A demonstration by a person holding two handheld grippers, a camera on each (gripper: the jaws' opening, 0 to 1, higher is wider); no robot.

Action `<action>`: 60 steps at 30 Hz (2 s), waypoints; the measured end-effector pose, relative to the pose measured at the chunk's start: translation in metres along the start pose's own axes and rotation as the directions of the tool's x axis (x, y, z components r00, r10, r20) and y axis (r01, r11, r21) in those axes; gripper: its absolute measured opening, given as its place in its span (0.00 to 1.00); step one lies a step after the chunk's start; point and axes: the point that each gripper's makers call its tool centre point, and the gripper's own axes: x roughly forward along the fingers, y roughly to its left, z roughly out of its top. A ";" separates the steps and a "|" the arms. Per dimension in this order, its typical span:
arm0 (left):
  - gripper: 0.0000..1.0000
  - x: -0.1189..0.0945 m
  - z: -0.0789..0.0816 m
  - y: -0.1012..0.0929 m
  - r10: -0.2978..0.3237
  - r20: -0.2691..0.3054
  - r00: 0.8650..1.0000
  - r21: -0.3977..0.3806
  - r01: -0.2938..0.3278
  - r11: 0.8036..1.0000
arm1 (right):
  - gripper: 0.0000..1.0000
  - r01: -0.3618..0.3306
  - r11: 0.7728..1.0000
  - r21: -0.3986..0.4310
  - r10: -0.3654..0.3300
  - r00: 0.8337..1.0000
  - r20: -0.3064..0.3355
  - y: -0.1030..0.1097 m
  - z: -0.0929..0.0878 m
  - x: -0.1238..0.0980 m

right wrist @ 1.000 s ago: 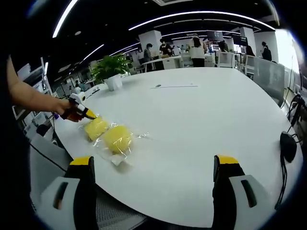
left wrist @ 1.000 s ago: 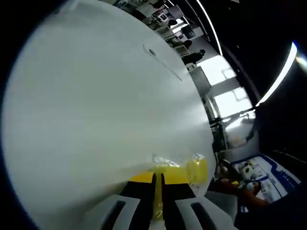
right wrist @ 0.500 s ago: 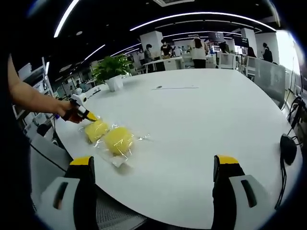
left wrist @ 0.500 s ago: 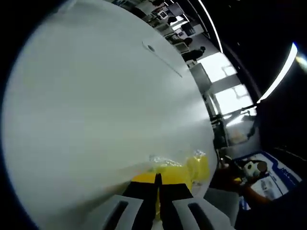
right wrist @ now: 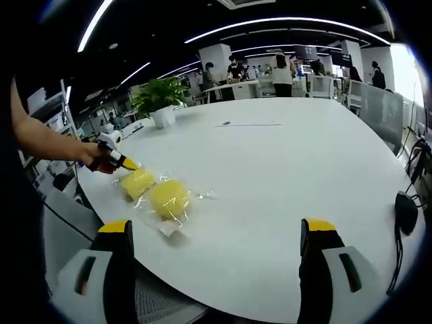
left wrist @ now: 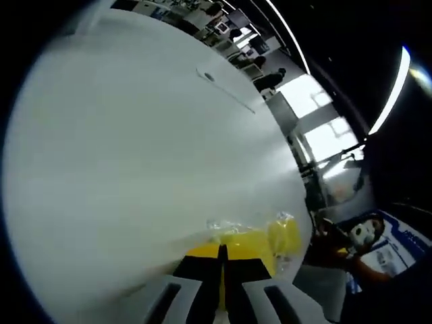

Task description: Compare the silicone blocks by pressing each to a similar depth, holding the contact briefly, and releasing to observe deformation and rebound differences across the visible hardness samples.

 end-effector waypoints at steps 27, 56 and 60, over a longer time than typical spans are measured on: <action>0.00 -0.020 0.016 -0.046 -0.076 0.142 0.987 0.077 0.066 0.995 | 0.96 -0.022 0.999 -0.045 0.022 1.000 -0.006 0.001 0.014 -0.004; 0.00 -0.071 0.079 -0.115 -0.112 0.366 0.924 0.380 -0.039 0.924 | 0.96 -0.052 0.997 -0.059 0.054 0.998 0.026 0.009 0.027 0.000; 0.00 -0.081 0.088 -0.130 -0.132 0.379 0.916 0.412 -0.040 0.910 | 0.96 -0.059 0.996 -0.061 0.061 0.998 0.022 0.009 0.026 0.002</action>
